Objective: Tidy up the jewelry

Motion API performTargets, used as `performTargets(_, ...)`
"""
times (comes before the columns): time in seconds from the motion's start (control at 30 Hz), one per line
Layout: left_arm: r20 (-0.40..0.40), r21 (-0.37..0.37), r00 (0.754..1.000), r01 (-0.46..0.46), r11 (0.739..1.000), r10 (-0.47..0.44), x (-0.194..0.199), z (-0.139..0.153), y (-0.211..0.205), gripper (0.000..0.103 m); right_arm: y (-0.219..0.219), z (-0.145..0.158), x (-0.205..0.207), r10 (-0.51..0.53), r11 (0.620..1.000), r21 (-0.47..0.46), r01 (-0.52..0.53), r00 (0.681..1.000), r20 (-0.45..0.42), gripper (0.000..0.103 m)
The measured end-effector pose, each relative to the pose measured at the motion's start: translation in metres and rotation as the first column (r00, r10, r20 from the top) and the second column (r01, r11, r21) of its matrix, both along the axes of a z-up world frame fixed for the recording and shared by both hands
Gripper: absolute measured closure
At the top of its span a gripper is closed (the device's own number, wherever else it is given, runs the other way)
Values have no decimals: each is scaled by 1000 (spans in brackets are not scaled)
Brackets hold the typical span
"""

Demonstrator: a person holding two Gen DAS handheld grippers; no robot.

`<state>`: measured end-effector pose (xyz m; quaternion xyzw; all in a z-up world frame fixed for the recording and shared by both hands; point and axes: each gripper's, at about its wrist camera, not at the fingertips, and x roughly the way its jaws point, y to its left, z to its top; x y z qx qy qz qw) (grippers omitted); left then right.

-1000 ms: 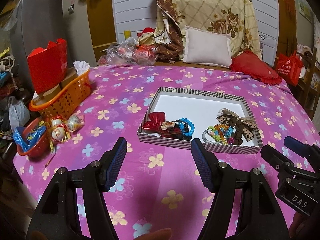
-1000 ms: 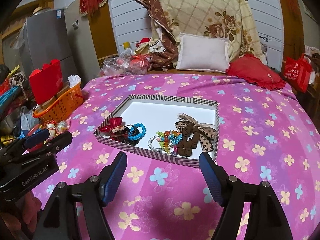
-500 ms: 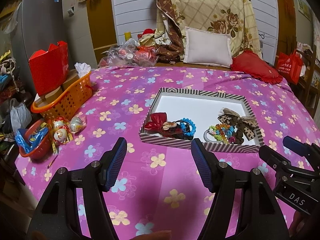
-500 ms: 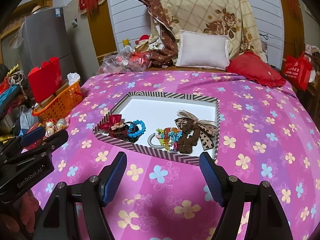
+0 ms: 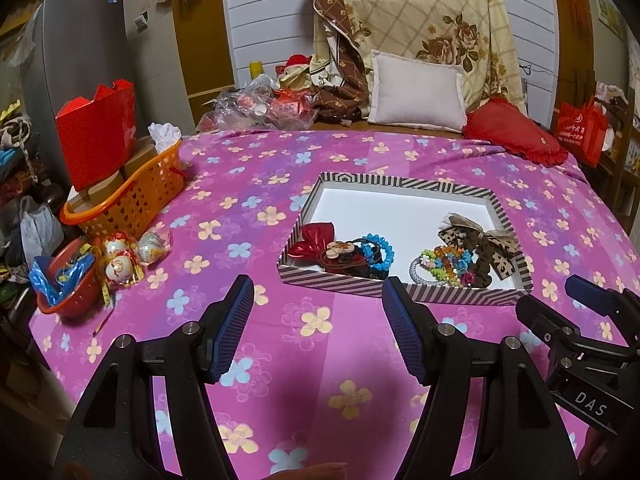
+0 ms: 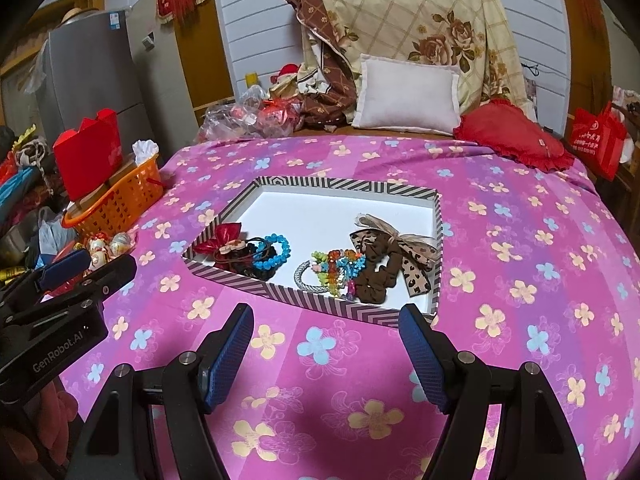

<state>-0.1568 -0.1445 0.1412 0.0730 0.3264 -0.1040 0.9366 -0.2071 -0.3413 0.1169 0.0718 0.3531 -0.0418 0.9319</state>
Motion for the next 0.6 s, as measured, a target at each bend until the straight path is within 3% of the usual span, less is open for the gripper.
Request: performTargets(0.6,-40,6,999,7,1000,-7,16,-18,-4,36,-10,-16,9,-4,1000,8,5,999,-32,30)
